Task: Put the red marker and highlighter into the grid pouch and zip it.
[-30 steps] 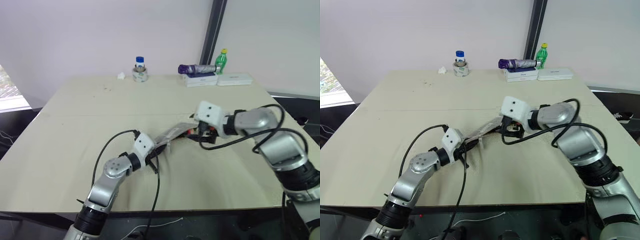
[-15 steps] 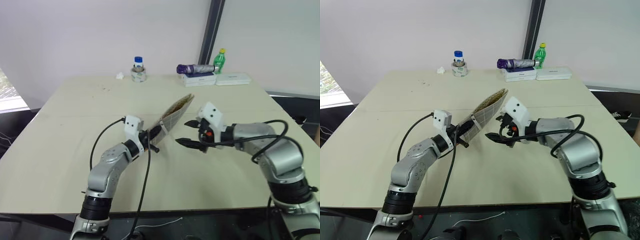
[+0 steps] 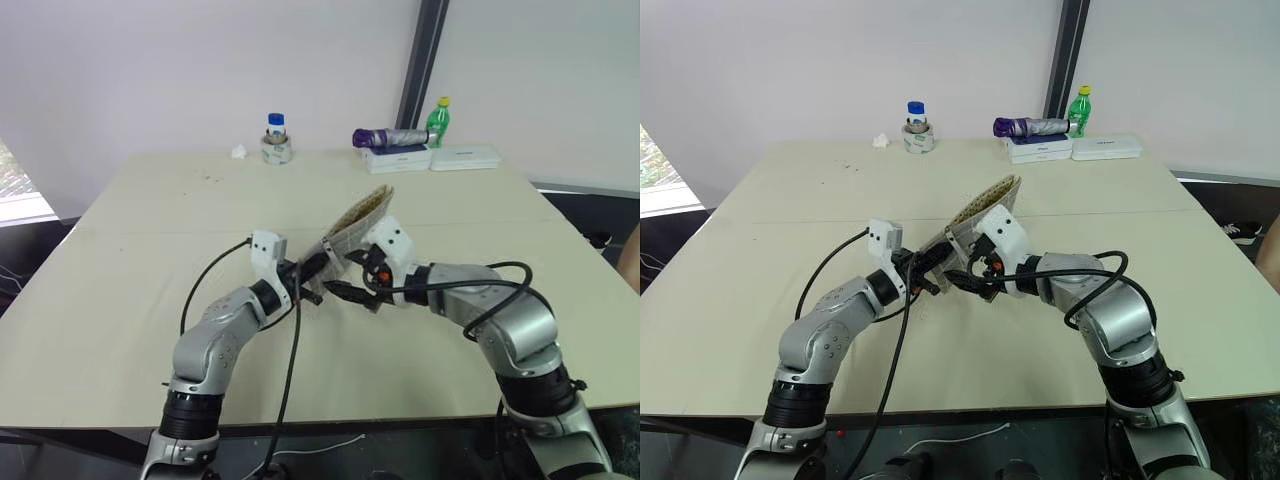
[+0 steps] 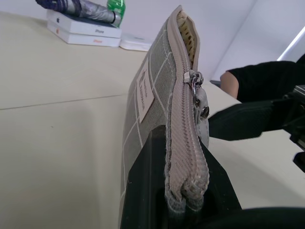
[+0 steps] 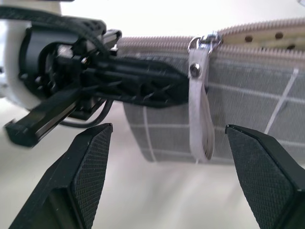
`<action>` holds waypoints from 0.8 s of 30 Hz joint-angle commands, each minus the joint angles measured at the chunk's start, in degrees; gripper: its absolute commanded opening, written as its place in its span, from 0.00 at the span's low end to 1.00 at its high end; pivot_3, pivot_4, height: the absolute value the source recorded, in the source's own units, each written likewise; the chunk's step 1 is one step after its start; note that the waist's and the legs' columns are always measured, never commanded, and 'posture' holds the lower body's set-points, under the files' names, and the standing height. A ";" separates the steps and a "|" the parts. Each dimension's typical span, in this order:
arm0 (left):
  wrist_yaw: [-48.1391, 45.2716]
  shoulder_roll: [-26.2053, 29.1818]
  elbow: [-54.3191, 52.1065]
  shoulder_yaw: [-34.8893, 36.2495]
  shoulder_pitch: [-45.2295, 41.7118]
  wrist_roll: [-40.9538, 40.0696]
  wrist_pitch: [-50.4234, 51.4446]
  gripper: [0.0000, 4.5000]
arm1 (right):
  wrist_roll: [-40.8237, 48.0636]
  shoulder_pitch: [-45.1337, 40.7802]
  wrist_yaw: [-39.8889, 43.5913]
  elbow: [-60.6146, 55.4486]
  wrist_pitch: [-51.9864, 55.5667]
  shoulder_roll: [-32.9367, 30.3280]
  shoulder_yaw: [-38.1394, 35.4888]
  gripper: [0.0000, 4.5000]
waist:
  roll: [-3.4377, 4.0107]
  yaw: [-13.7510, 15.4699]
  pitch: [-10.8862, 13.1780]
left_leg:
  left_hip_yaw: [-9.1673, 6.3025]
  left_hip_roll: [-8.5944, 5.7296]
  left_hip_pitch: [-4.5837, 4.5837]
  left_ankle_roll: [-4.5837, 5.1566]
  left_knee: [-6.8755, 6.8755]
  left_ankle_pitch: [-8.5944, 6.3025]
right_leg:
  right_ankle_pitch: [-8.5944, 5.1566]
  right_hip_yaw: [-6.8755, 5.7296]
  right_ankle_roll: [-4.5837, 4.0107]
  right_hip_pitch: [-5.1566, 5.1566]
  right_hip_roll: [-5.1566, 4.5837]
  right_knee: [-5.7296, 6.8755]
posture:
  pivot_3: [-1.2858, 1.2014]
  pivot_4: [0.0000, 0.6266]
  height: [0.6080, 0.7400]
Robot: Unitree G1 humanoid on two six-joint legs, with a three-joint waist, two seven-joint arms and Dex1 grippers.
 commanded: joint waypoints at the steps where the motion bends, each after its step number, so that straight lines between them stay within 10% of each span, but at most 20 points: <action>1: -1.30 0.53 -3.28 -1.03 -1.03 -1.55 0.11 0.00 | -0.38 -0.35 -1.58 0.98 -2.52 1.08 0.24 0.87 | 0.00 -0.01 0.00 | 0.00 0.00 0.00 0.00 0.00 0.00 | 0.00 0.00 0.00 0.00 0.00 0.00 | 0.52 0.24 0.98; 5: -1.51 0.89 -3.51 -1.20 -0.95 -1.39 0.16 0.00 | 0.14 -0.03 -2.12 1.28 -2.60 1.10 -0.16 0.69 | 0.00 0.01 0.00 | 0.00 0.00 0.00 0.00 0.00 0.00 | 0.00 0.00 0.00 -0.01 0.00 0.00 | 0.52 0.24 0.98; 11: -1.23 0.86 -3.75 -1.30 -0.59 -1.50 0.11 0.00 | 0.43 0.91 -2.00 0.72 -2.23 -0.30 -0.42 0.01 | 0.00 0.03 0.00 | 0.01 0.00 0.00 0.00 -0.01 0.00 | 0.00 0.01 0.00 -0.01 0.00 0.00 | 0.52 0.24 0.98; 24: -5.76 9.09 -2.80 -3.61 2.76 4.23 -5.39 0.00 | -3.99 -3.62 -2.74 7.25 -7.86 -13.41 -6.79 0.01 | 0.00 -0.01 0.00 | 0.05 0.00 0.01 0.00 -0.02 0.00 | 0.00 0.03 -0.01 -0.01 0.00 0.00 | 0.52 0.24 0.98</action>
